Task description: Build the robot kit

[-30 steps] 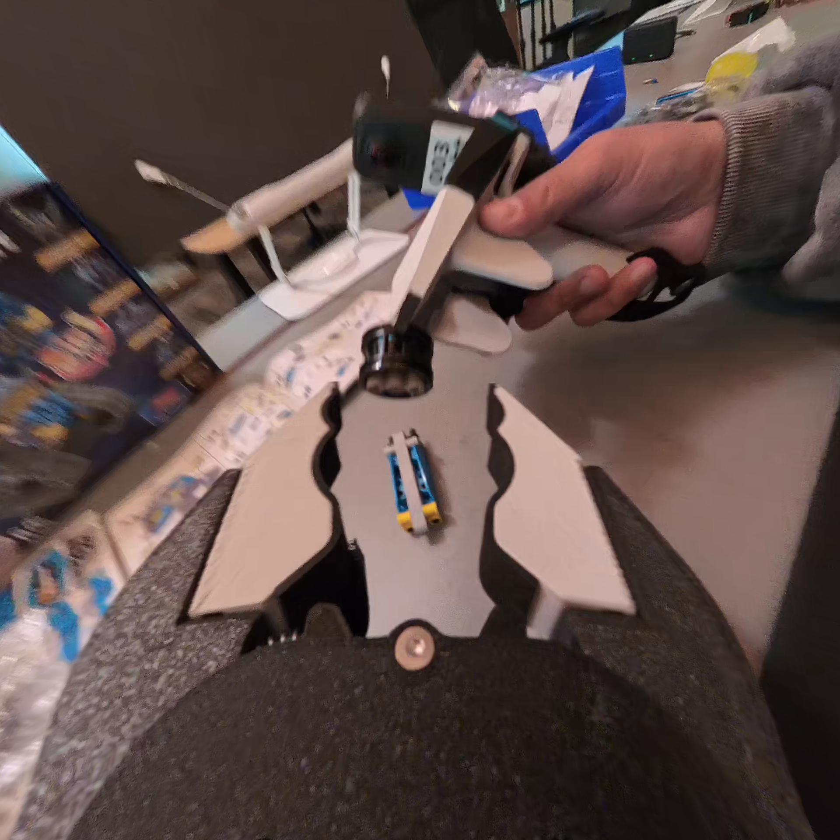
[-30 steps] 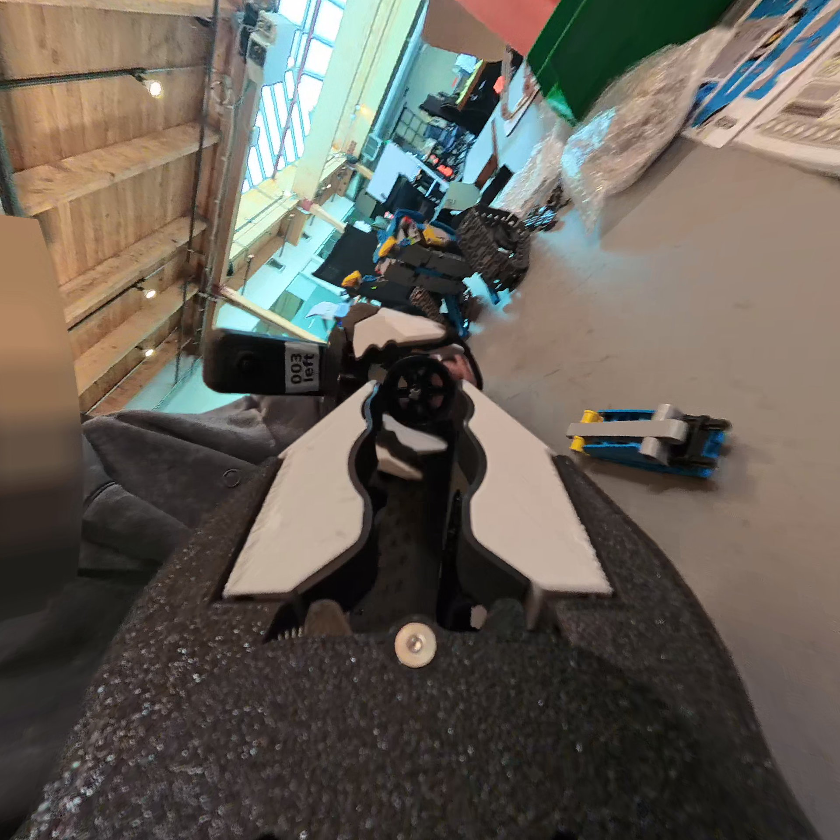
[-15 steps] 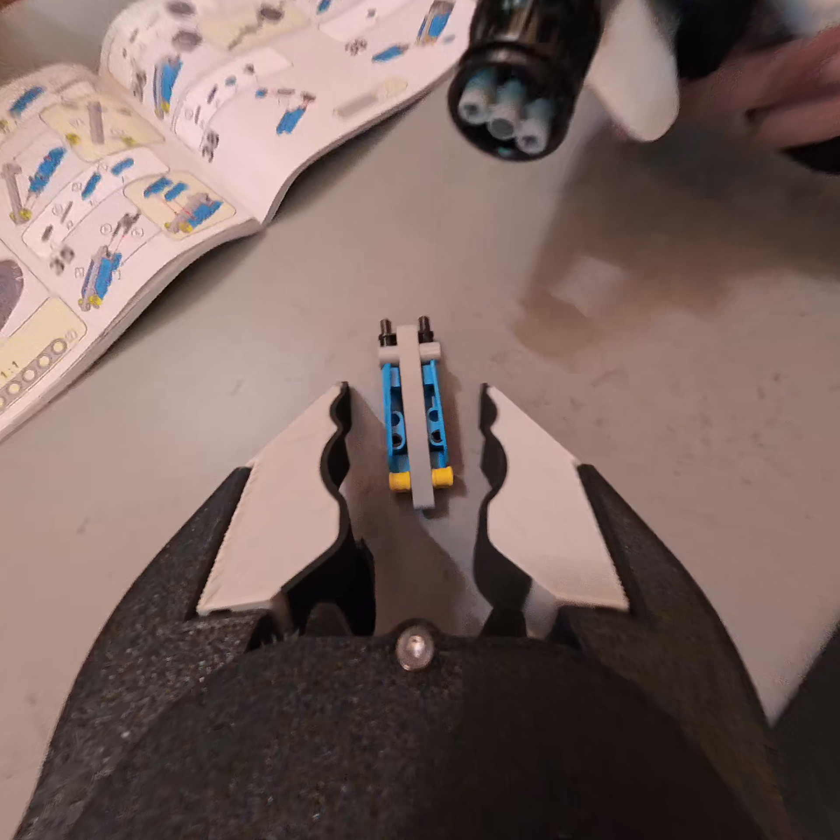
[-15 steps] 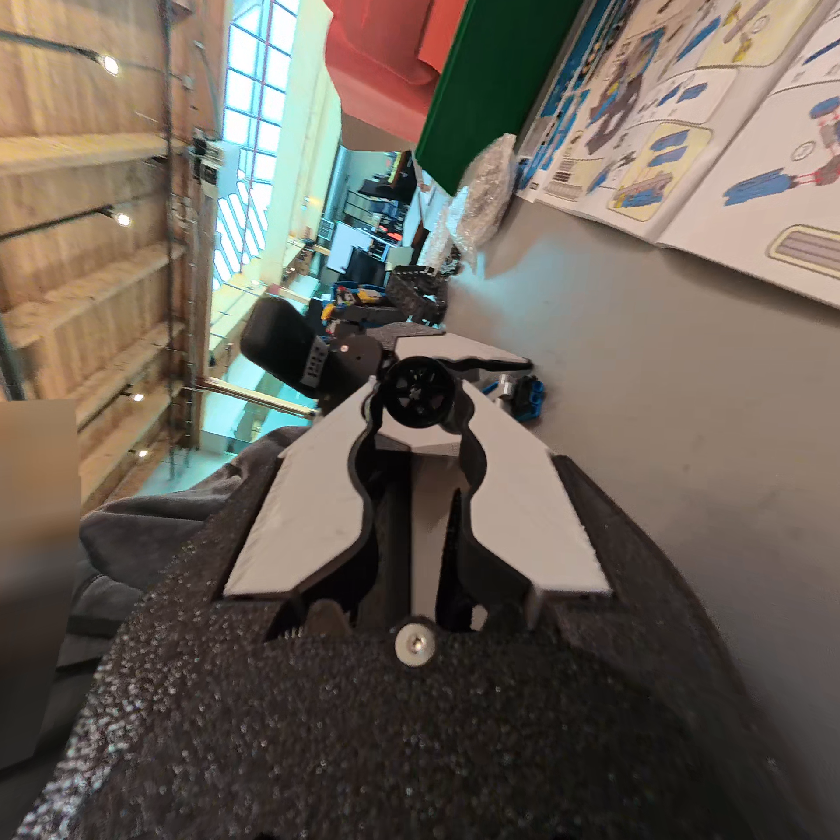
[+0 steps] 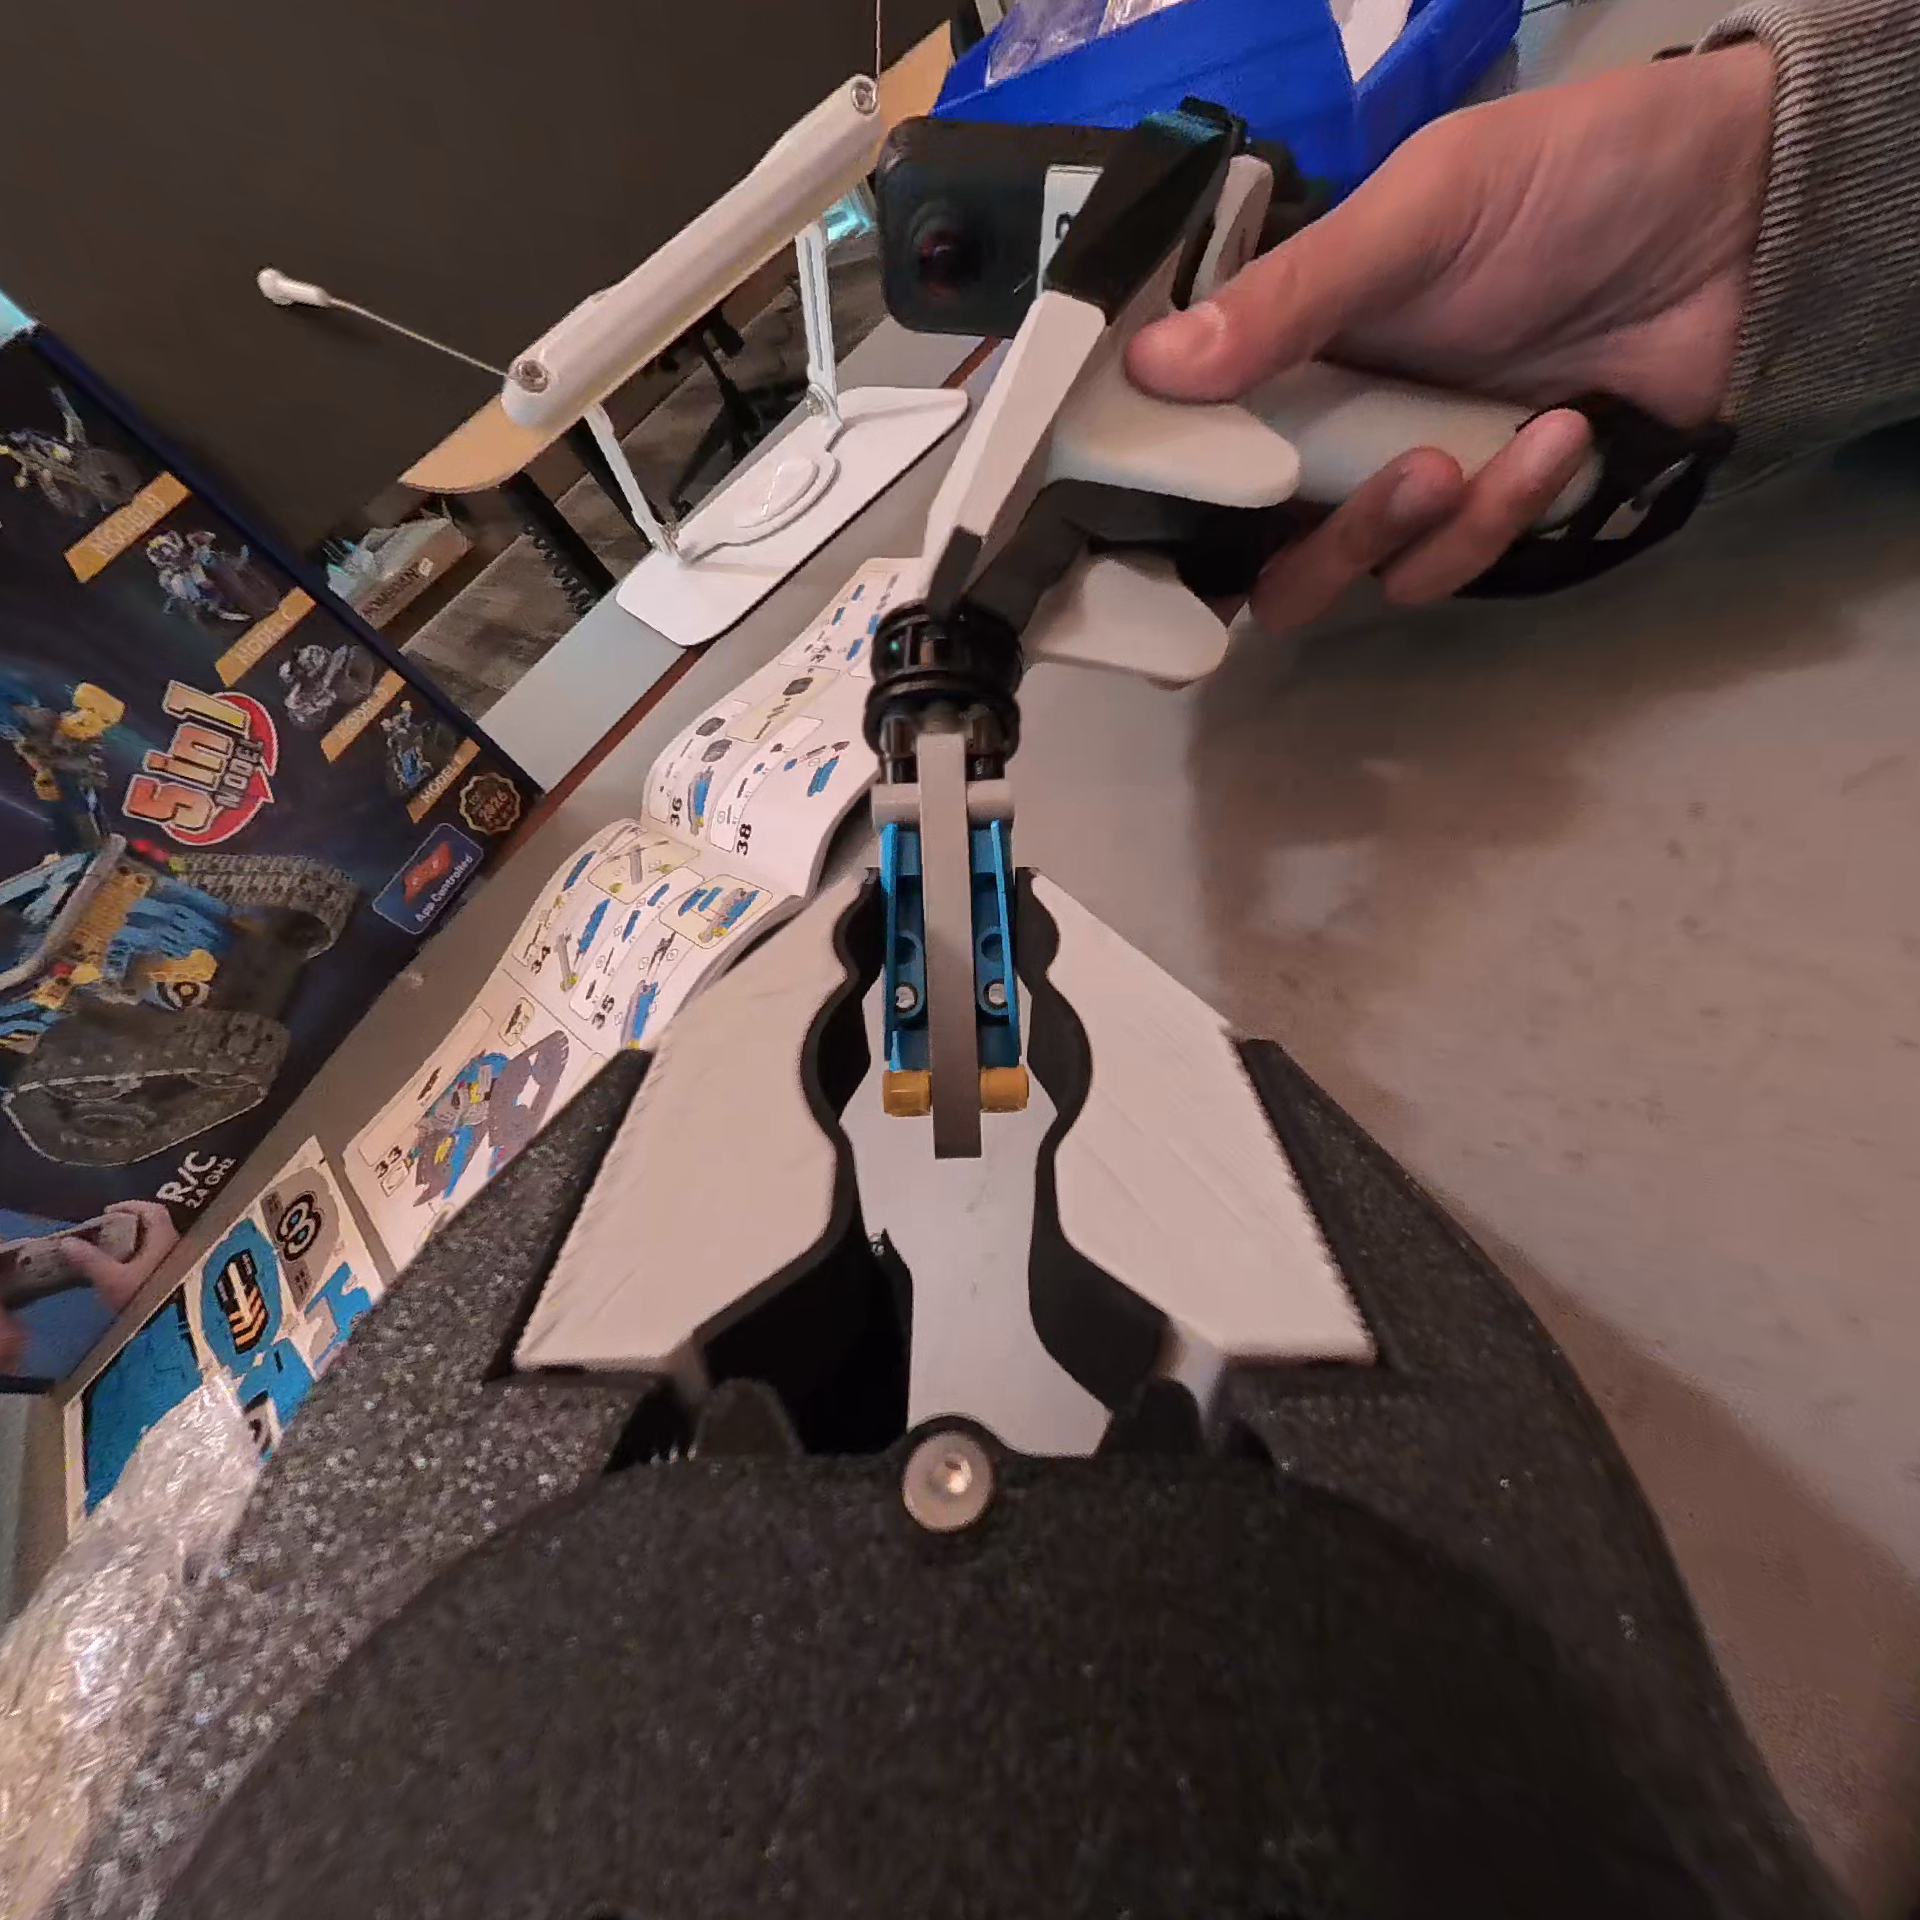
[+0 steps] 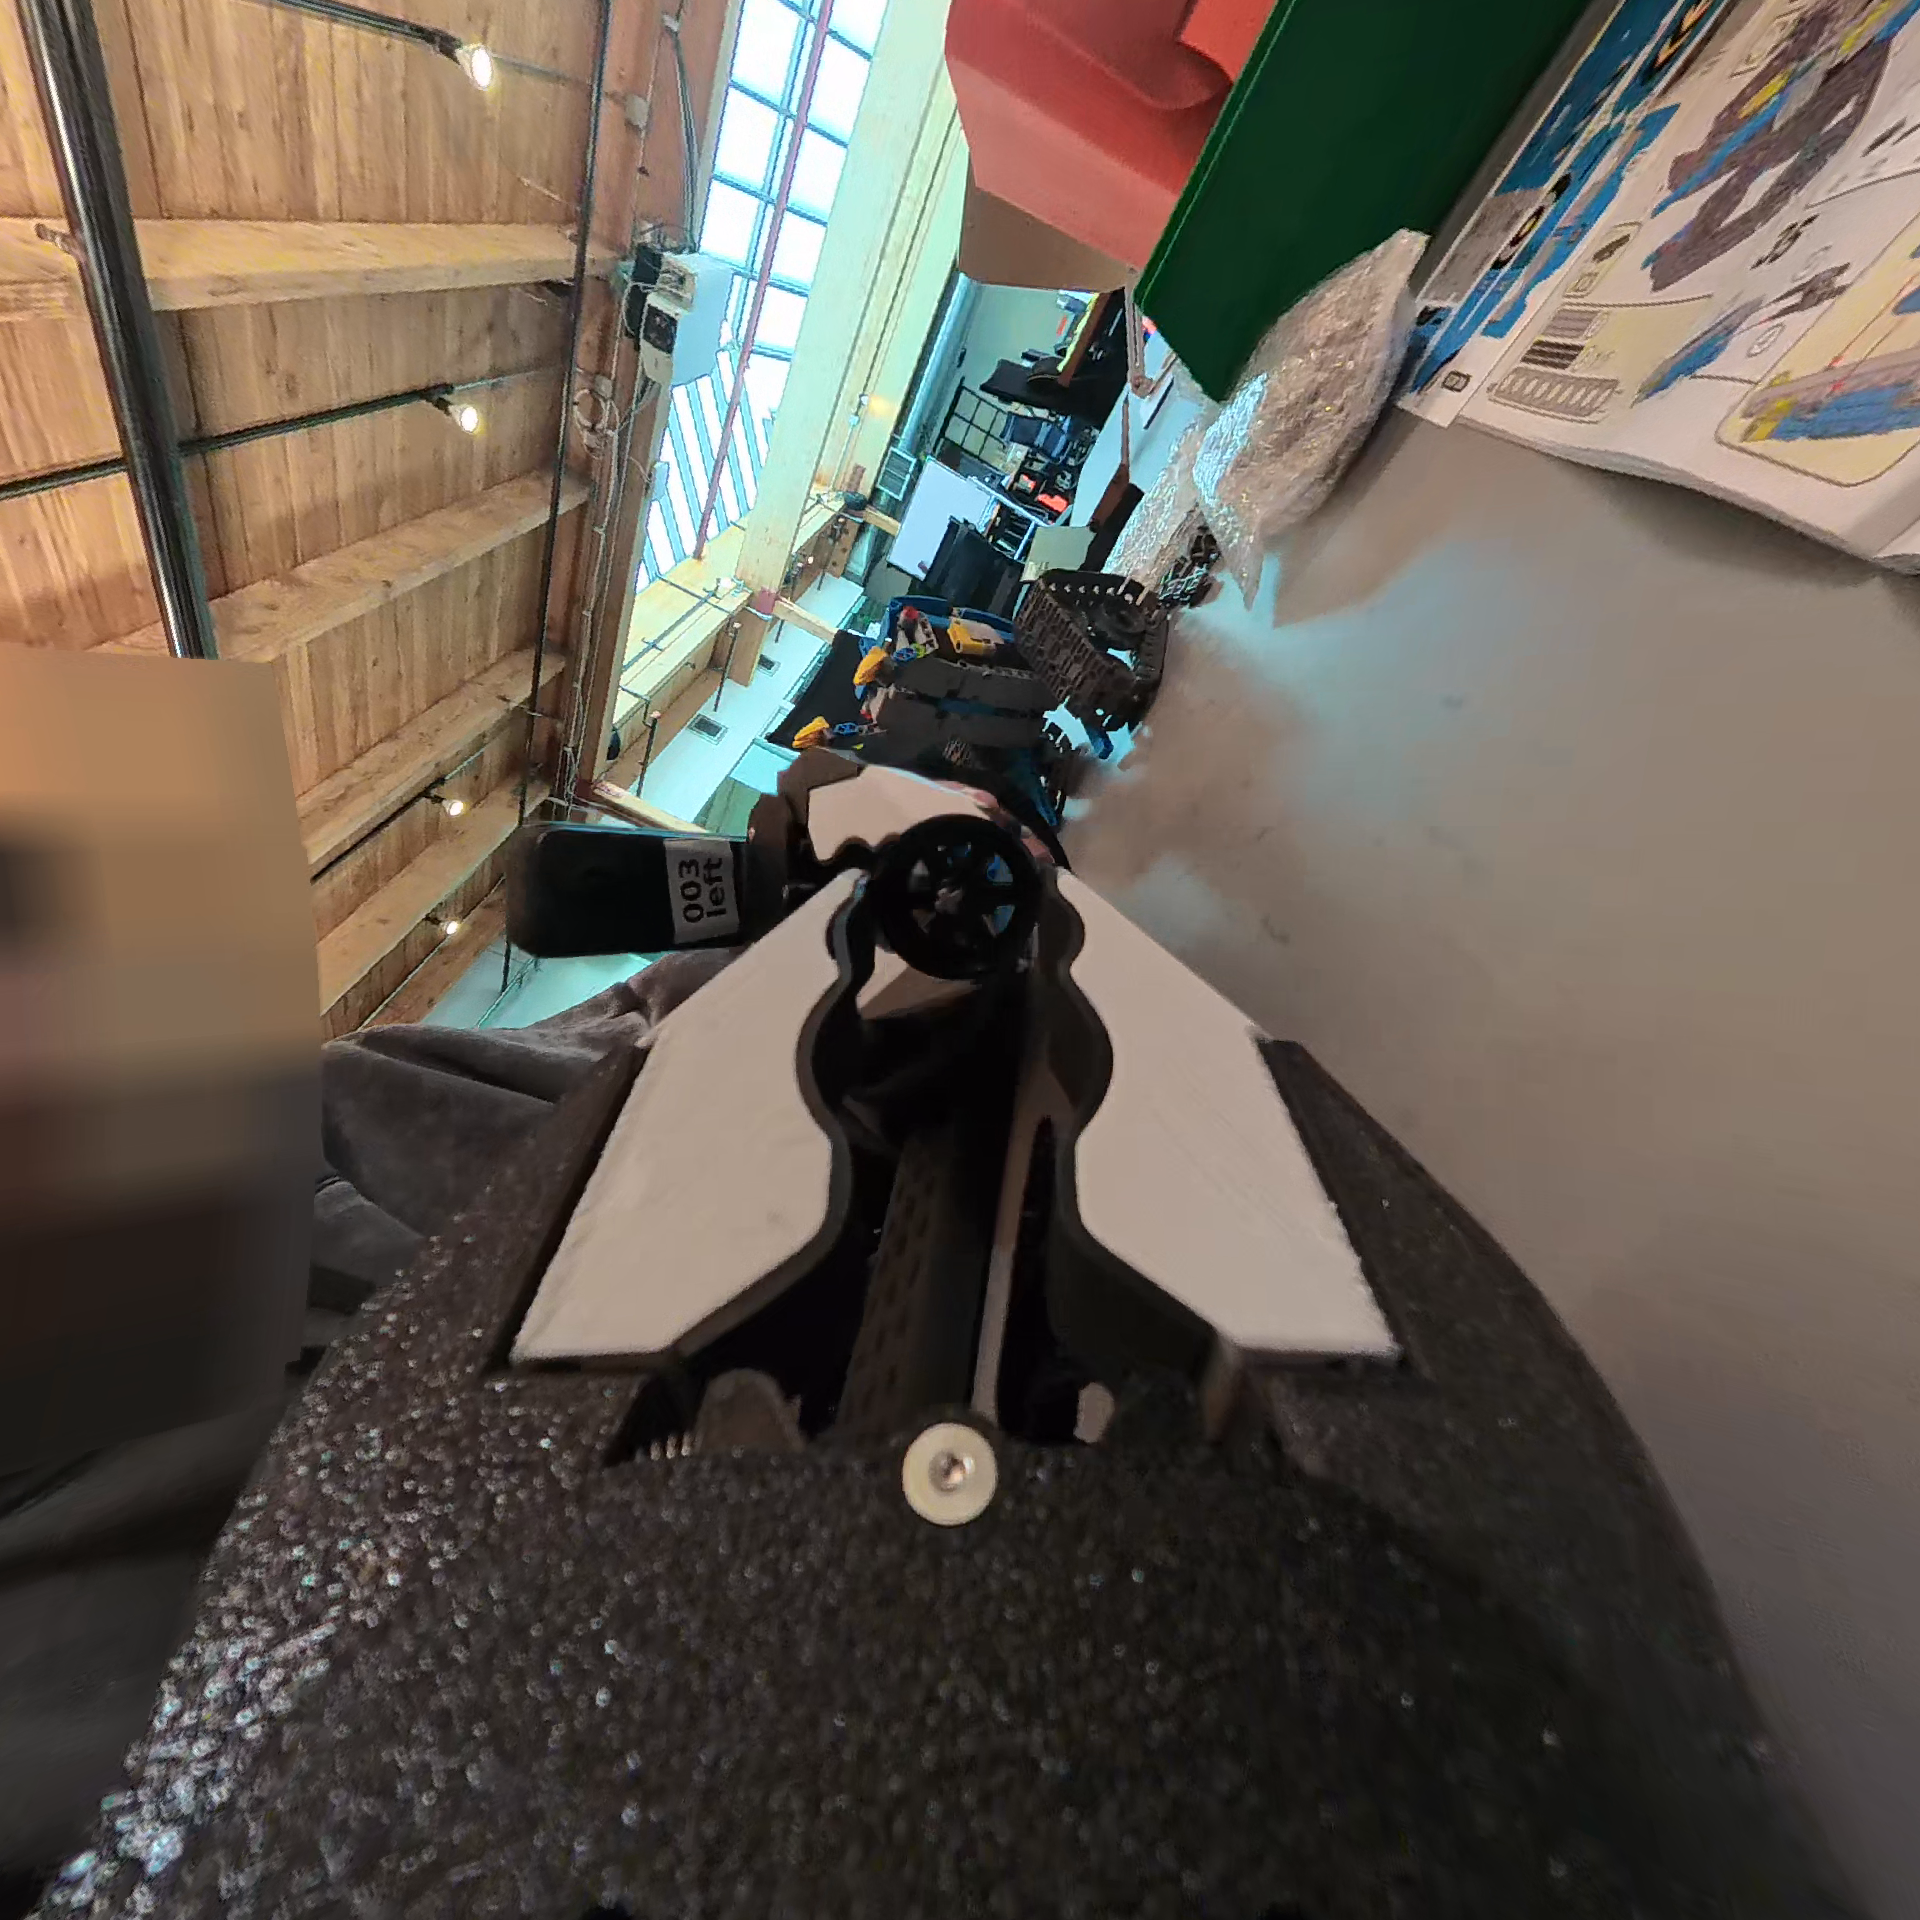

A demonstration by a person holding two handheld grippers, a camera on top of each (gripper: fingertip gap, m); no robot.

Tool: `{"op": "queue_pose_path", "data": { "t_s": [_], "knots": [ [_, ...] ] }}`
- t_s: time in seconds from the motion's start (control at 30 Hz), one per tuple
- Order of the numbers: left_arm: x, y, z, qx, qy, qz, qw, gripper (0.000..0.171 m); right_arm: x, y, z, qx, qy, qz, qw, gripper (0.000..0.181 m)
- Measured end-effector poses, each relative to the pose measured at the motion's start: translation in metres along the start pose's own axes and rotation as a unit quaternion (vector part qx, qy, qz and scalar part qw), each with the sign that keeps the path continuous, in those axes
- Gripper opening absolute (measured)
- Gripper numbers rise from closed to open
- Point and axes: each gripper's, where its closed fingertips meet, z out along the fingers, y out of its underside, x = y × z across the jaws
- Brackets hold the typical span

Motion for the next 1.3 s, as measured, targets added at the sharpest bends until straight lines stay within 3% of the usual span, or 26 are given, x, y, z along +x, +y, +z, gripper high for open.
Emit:
{"op": "queue_pose_path", "data": {
  "t_s": [0.27,1.3],
  "knots": [
    [0.001,0.011,0.005,-0.026,0.022,-0.029,0.999,0.025,0.012,0.004,0.003,-0.005,0.004,0.024,1.0,0.031],
    [0.006,0.026,0.01,-0.067,0.014,0.022,0.997,0.024,0.022,0.009,-0.001,-0.03,0.052,0.01,0.998,0.031]
  ]
}}
